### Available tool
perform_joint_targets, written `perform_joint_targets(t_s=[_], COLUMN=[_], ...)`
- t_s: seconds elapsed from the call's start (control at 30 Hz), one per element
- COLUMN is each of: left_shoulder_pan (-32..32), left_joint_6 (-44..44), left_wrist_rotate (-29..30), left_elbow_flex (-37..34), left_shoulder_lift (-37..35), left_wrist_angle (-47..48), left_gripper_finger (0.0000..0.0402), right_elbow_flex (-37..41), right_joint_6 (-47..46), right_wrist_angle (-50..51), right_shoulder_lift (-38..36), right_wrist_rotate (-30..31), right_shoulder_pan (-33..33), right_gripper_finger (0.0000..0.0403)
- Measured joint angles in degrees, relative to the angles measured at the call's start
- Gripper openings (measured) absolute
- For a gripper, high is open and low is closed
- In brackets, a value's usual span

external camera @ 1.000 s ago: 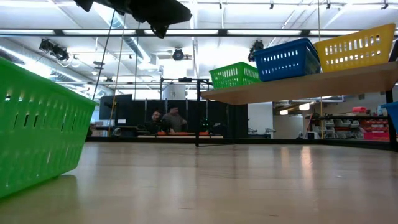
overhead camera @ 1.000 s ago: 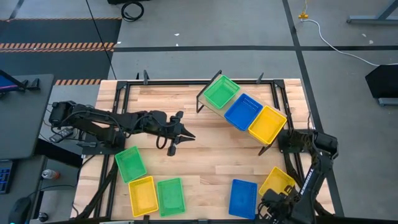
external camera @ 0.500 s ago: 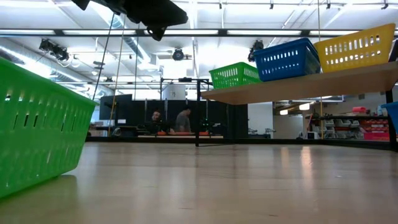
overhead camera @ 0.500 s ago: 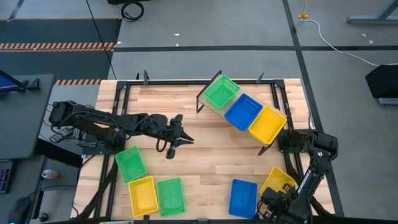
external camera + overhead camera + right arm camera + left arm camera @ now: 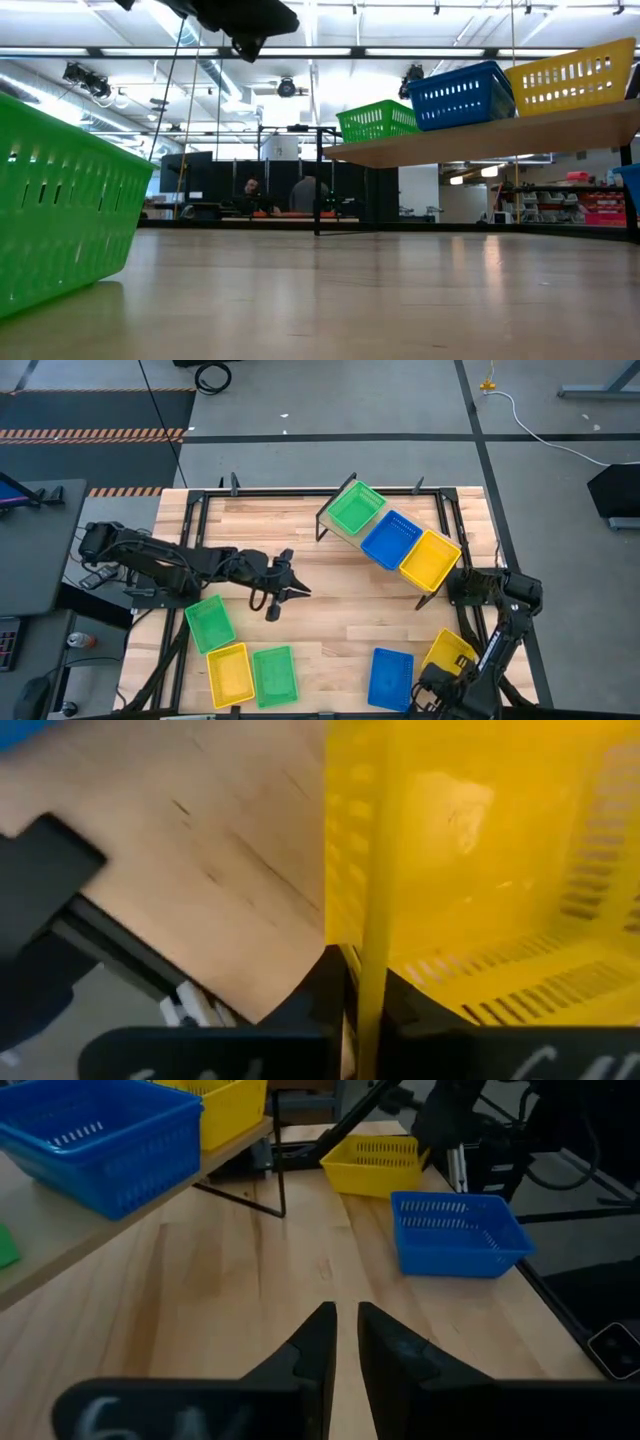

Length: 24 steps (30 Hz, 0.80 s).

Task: Stack baskets on shelf by color
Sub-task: Stack the right yellow bin on top of the yellow bin on the shelf

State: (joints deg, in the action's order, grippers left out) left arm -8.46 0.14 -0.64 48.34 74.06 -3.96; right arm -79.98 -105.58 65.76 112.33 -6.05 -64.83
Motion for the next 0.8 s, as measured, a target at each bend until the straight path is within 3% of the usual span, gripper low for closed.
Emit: perform_joint_targets(t_s=[0.23,0.33,0.4,0.8], left_shoulder_pan=[-2.12,-2.78,-3.19,-4.58], left_joint_6=[-0.02,-0.04,-0.04,-0.79], left_wrist_rotate=[2.26,2.54,2.55,3.60], left_elbow_flex=[0.00,0.00,0.00,0.00], left_shoulder_lift=[0.00,0.00,0.00,0.00], left_wrist_angle=[-0.07,-0.12,-0.11,-0.25], left_gripper_finger=[0.0052,0.0052,0.0052,0.0052], right_elbow_flex=[-11.79,-16.98,-19.56,-18.52], right_joint_6=[5.26,7.57,8.70,20.44], right_wrist_angle=[12.69,25.14,24.65,24.66], right_shoulder_lift=[0.09,-0.08,-0.47,-8.95], right_wrist_rotate=[3.68,4.11,4.73,14.19], right_shoulder_pan=[2.64,3.93,4.83,12.30], right_gripper_finger=[0.0012,0.0012,0.0010,0.0009])
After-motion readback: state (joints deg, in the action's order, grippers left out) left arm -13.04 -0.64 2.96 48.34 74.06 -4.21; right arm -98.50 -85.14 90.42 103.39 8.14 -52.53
